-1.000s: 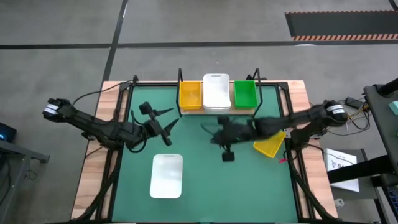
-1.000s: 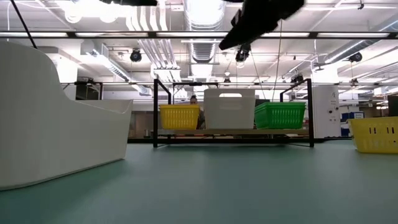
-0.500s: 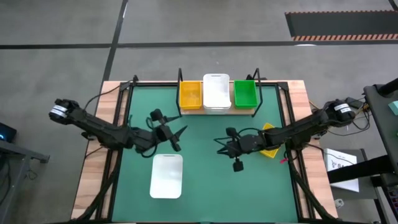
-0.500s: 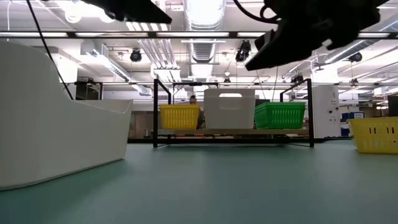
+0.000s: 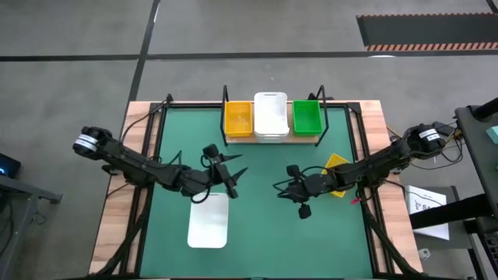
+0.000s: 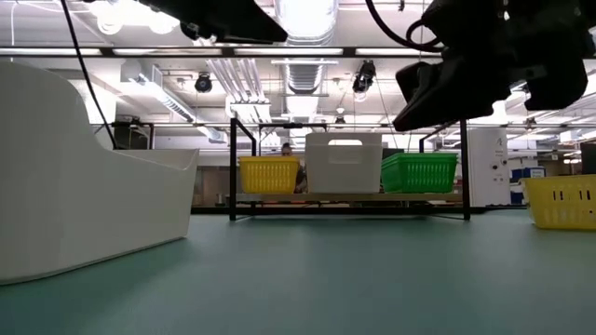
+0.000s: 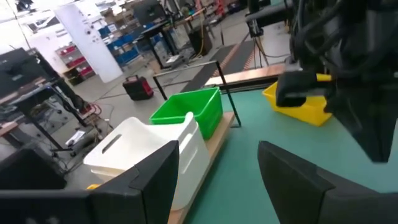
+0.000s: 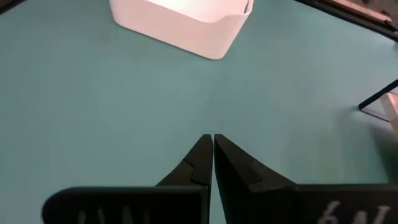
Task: Stack baskets on shelf by color
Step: Stack the yellow bin on top of the yellow bin on the shelf
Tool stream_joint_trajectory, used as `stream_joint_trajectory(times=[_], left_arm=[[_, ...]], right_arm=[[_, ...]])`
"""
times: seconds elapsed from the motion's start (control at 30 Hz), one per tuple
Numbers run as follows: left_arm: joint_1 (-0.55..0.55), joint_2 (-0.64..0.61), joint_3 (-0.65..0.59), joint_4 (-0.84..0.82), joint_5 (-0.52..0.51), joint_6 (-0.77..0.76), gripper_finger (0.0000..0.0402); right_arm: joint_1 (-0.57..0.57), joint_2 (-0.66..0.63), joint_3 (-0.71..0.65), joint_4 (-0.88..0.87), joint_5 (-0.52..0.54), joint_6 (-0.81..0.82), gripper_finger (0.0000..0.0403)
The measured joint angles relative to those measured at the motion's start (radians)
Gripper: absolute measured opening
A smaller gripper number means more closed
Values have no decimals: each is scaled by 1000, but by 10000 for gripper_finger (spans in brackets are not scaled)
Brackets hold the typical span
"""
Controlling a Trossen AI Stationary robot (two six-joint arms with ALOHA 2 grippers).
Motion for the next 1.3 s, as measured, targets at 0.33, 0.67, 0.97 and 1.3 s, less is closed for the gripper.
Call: stream_joint_trajectory(times=[0.33,0.67,0.97,1.3], left_arm=[[-4,4,21,-4,105,-138,203],[-42,4,27,-20,234,-388,203],[-82,71,89,-21,228,-431,203],[-86,190,204,-171,258,-430,203]], right_arm=[[-1,-21,-18,-45,1,-17,9],[-1,-27,-18,-81,1,-123,9],[-1,-81,-27,-93,-1,-156,9],[12,-317,-64,-249,3,119,9]])
